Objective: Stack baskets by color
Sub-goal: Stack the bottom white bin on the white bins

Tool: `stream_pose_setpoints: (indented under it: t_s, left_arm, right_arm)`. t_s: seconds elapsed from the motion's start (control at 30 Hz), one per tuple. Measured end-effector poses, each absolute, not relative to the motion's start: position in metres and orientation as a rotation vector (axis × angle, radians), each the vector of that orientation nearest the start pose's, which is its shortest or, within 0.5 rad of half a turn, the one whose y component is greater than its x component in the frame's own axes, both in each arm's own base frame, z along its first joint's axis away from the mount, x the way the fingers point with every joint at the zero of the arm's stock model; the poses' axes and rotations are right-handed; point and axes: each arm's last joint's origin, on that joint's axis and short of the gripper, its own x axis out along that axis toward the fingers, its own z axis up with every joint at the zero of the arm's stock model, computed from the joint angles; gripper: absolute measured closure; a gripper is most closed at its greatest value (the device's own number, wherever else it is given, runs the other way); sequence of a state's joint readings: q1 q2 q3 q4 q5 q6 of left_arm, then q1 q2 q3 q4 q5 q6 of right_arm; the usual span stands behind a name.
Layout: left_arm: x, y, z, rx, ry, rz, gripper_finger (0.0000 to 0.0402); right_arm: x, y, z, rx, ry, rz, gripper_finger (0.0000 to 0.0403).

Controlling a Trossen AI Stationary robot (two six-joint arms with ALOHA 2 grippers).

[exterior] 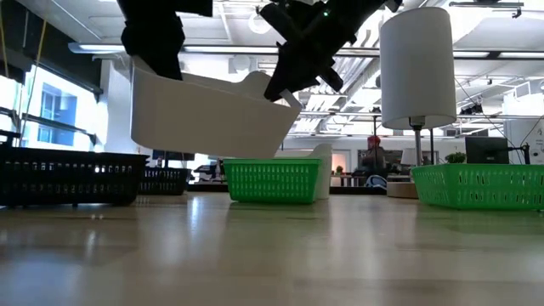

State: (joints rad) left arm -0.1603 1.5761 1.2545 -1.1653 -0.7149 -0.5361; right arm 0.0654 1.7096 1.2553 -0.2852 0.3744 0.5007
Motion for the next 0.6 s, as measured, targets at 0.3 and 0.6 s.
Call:
stream_pose_setpoints:
  t_s: [0.3, 0.6]
  left_arm:
    - [0.2821, -0.0192, 0.2569, 0.147, 1.192, 0.754, 0.0303]
    - [0.2817, -0.0212, 0.2658, 0.210, 1.140, 0.712, 0.0264]
  right_arm:
    - [0.3721, 0.0135, 0.2469, 0.301, 0.638, -0.478, 0.0402]
    - [0.3708, 0.0125, 0.2460, 0.240, 0.658, -0.489, 0.0402]
